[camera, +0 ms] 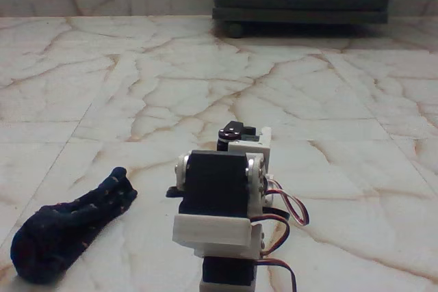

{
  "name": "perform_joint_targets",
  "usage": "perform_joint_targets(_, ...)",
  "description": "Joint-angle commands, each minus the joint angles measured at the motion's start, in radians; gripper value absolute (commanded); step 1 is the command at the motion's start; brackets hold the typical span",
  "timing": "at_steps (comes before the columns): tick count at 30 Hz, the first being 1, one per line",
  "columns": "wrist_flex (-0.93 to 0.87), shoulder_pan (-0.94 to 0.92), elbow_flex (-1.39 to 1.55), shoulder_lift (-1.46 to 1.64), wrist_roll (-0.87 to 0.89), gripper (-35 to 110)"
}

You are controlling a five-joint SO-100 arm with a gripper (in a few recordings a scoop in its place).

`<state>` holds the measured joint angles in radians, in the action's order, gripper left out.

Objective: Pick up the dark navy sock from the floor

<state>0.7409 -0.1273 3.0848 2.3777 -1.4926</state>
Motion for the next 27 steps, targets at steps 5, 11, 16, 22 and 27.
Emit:
perform_joint_targets(5, -0.008, 0.048, -0.003, 0.005, 0.040, 0)
perform_joint_targets(11, -0.008, 0.041, -0.002, 0.003, 0.063, 0)
perform_joint_targets(16, -0.008, 0.061, -0.003, 0.003, 0.092, 0)
perform_joint_targets(22, -0.017, 0.097, -0.005, 0.003, 0.153, 0)
perform_joint_targets(27, -0.095, 0.167, -0.138, -0.114, 0.232, 0)
